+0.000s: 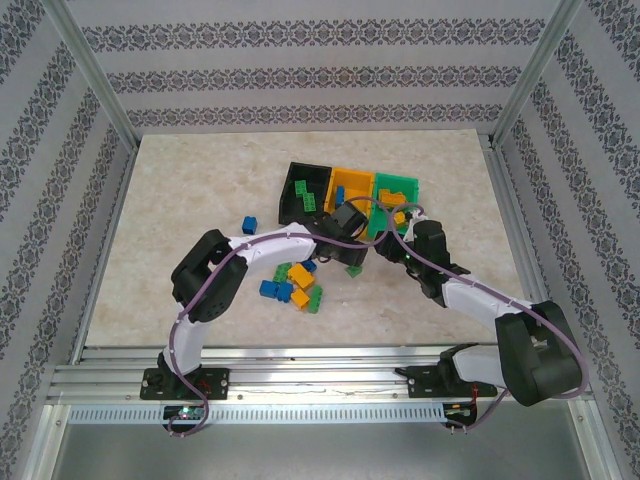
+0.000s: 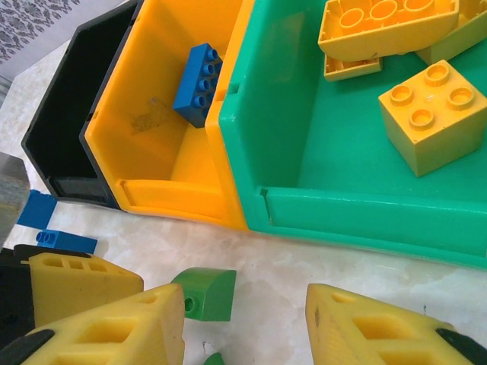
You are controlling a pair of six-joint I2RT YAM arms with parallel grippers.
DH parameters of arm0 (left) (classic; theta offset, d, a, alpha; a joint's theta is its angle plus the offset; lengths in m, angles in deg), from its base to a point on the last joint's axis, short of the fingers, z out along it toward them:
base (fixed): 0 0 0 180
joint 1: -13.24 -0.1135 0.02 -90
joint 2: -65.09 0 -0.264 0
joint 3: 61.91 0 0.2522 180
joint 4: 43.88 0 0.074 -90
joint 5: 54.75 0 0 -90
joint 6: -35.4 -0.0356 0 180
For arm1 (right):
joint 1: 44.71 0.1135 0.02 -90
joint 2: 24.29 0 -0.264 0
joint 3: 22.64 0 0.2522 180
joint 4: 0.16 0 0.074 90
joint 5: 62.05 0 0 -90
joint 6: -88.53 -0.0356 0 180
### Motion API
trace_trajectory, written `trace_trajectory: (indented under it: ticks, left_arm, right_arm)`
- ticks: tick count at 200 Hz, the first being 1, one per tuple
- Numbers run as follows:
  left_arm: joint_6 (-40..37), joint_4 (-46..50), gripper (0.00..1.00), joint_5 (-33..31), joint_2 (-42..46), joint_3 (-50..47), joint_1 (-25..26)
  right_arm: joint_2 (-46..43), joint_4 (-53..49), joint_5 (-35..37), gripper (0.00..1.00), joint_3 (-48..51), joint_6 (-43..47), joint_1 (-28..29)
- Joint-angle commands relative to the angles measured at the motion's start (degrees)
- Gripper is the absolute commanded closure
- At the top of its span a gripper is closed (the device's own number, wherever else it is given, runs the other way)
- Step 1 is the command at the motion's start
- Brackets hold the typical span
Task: Sort the legos into containers by color
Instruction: Pick up the lego from the center of the table.
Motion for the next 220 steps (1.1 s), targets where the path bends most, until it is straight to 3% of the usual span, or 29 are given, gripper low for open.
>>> trace_trajectory:
  ticks: [1, 83, 176, 220]
  left_arm:
    - [-0.48, 3.66, 0.41, -1.62, -1.8, 1.97, 0.66]
    - [-0.16, 7.86, 0.42, -2.62, -7.6, 8.9, 1.01]
    - [-1.05, 6.79, 0.62, -3.32, -6.72, 8.12, 1.18]
    - [-2.25, 3.24, 0.65, -4.68, -2.25, 3.53, 1.18]
  right_arm:
    - [-1.14, 1.67, -0.99, 0.54, 1.1, -0.76, -0.8]
    - [-1.17, 2.65, -1.71, 0.53, 1.83, -1.65, -2.02]
    - [-0.77, 3.23, -2.66, 0.53, 1.88, -2.19, -2.57]
    - [-0.77, 3.34, -3.01, 0.53, 1.91, -2.27, -2.5]
